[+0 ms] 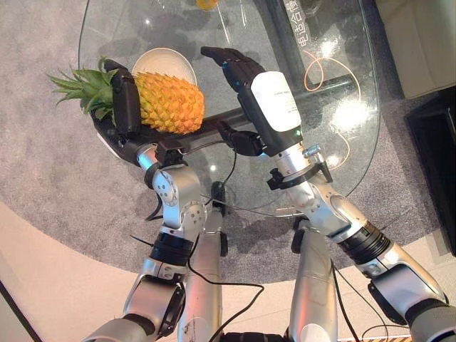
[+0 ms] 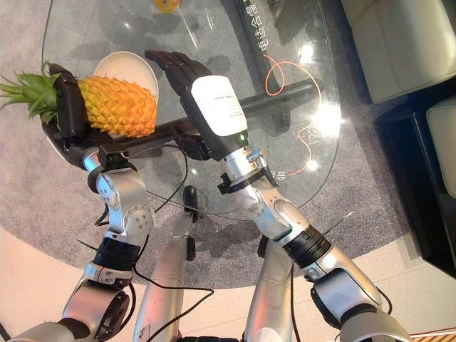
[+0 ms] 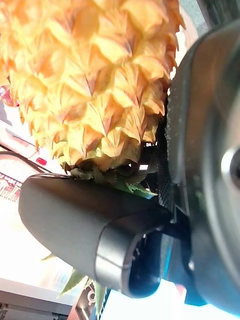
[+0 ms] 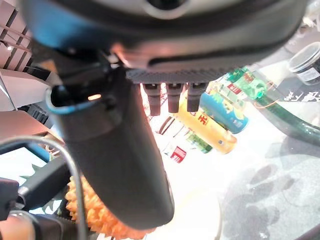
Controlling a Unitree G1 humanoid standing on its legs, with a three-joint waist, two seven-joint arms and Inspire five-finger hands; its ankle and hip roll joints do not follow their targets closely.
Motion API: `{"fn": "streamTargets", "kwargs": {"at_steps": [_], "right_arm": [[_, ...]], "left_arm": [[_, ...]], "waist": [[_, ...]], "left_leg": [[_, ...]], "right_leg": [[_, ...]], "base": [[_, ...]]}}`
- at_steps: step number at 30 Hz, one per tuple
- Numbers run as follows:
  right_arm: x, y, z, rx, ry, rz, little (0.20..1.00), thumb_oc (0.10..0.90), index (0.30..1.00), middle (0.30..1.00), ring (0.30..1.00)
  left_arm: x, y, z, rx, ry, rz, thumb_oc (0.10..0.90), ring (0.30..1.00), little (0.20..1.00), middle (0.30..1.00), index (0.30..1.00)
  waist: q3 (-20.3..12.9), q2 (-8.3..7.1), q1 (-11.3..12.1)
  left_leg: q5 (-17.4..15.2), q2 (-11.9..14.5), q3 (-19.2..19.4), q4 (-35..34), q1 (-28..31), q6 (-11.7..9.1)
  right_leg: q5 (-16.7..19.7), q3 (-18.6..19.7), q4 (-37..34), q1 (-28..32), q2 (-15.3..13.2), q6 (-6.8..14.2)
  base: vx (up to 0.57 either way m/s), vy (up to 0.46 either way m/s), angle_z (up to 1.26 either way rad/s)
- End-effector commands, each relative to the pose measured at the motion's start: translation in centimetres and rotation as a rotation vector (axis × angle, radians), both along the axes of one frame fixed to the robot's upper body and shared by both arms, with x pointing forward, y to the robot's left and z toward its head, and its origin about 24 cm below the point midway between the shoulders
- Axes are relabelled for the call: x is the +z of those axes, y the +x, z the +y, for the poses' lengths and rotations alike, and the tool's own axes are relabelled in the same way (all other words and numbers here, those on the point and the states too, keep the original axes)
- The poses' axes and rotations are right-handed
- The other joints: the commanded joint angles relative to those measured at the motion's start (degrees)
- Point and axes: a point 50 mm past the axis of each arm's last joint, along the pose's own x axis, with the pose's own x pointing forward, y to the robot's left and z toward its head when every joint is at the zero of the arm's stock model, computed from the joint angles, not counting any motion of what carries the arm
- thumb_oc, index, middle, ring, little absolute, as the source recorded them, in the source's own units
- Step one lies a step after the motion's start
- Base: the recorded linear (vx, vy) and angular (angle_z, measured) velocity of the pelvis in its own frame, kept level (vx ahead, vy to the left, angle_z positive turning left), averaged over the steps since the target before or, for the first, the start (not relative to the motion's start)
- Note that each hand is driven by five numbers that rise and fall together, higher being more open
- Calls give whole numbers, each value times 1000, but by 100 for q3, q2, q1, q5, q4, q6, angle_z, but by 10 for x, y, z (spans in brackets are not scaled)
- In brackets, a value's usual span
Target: Pick up the fruit to the plate
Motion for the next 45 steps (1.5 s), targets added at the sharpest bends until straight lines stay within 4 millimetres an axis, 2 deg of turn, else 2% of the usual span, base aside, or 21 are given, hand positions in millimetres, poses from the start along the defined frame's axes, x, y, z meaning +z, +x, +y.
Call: {"fn": "streamTargets", "kwargs": {"at_steps": [1, 6, 10, 15, 16, 18, 21, 23, 24, 26, 30, 34, 39, 41, 45], "right_arm": [[57, -29, 21, 159, 144, -269, 900, 800, 900, 900, 900], [59, -27, 17, 137, 153, -277, 900, 800, 900, 900, 900], [58, -20, 6, 76, 204, -276, 900, 800, 900, 900, 900], [55, -10, -14, -23, 295, -269, 900, 800, 900, 900, 900], [50, -4, -27, -85, 338, -269, 900, 800, 900, 900, 900], [48, -2, -35, -119, 362, -273, 900, 800, 900, 900, 900], [31, 6, -66, -257, 473, -258, 900, 800, 900, 900, 900], [26, 7, -77, -302, 503, -255, 900, 800, 900, 900, 900], [16, 10, -95, -384, 538, -245, 900, 800, 900, 900, 900], [11, 11, -106, -443, 551, -245, 900, 800, 900, 900, 900], [-9, 13, -148, -640, 647, -214, 900, 800, 900, 900, 900], [-31, 15, -179, -790, 740, -146, 900, 800, 900, 900, 900], [-64, 15, -212, -980, 793, -38, 900, 800, 900, 900, 900], [-77, 14, -219, -1031, 810, 0, 900, 800, 900, 900, 900], [-112, 5, -244, -1166, 885, 131, 900, 800, 900, 900, 900]], "left_arm": [[67, -32, 6, 127, 78, -413, 100, 300, 200, 300, 300], [73, -33, 7, 168, 106, -420, 100, 300, 200, 300, 300], [75, -34, 7, 231, 167, -411, 100, 300, 200, 300, 300], [77, -33, 9, 312, 233, -390, 100, 300, 200, 300, 300], [76, -31, 12, 341, 255, -376, 100, 300, 200, 300, 300], [76, -30, 14, 358, 267, -371, 100, 300, 200, 300, 300], [70, -28, 23, 406, 297, -345, 100, 300, 200, 300, 300], [68, -27, 26, 424, 309, -340, 100, 300, 200, 300, 300], [65, -26, 32, 448, 330, -320, 100, 300, 200, 300, 300], [64, -25, 35, 465, 343, -310, 100, 300, 200, 300, 300], [62, -21, 48, 534, 376, -267, 100, 300, 200, 300, 300], [61, -15, 58, 597, 402, -218, 100, 300, 200, 300, 300], [72, -5, 70, 692, 456, -164, 100, 300, 200, 300, 300], [77, -3, 72, 731, 483, -148, 100, 300, 200, 300, 300], [90, 5, 80, 788, 540, -88, 100, 300, 200, 300, 300]], "waist": [[-130, -104, 184], [-130, -101, 167], [-130, -124, 144], [-130, -142, 94], [-130, -148, 61], [-130, -151, 46], [-130, -167, -36], [-130, -168, -65], [-130, -182, -109], [-130, -186, -126], [-130, -213, -212], [-130, -227, -263], [-130, -250, -323], [-130, -260, -337], [-130, -268, -372]], "left_leg": [[-461, -97, 40, 325, 132, 132], [-395, -88, 54, 297, 75, 132], [-410, -74, 64, 298, 94, 124], [-407, -48, 95, 294, 78, 114], [-417, -39, 110, 285, 114, 111], [-407, -31, 119, 278, 108, 111], [-480, -6, 154, 287, 167, 109], [-450, 8, 166, 290, 125, 117], [-513, 24, 190, 304, 188, 114], [-517, 32, 204, 299, 202, 113], [-546, 91, 249, 321, 214, 114], [-566, 141, 293, 330, 242, 104], [-549, 198, 337, 387, 168, 100], [-554, 218, 358, 377, 174, 98], [-612, 251, 392, 388, 224, 86]], "right_leg": [[792, -274, -996, 329, 65, -39], [857, -262, -1038, 278, 80, -47], [852, -249, -1040, 289, 91, -48], [848, -222, -1038, 264, 117, -54], [829, -205, -1025, 282, 125, -53], [842, -192, -1026, 266, 134, -54], [771, -160, -987, 296, 152, -48], [809, -140, -985, 241, 166, -56], [748, -113, -951, 278, 174, -52], [749, -105, -951, 280, 182, -53], [731, -61, -907, 261, 221, -61], [709, -37, -884, 267, 248, -71], [746, -24, -871, 197, 271, -100], [743, -24, -893, 204, 279, -115], [684, -32, -902, 270, 291, -129]], "base": [[0, 0, 0], [-7, 2, 0], [0, 0, 0], [0, 7, 0], [21, 32, 0], [2, 17, -1], [5, 25, -2], [-8, 44, -5], [6, 38, -4], [14, 33, -3], [6, 24, -12], [-4, 27, -8], [-14, 15, -5], [-26, 13, -3], [-14, -2, -4]]}}
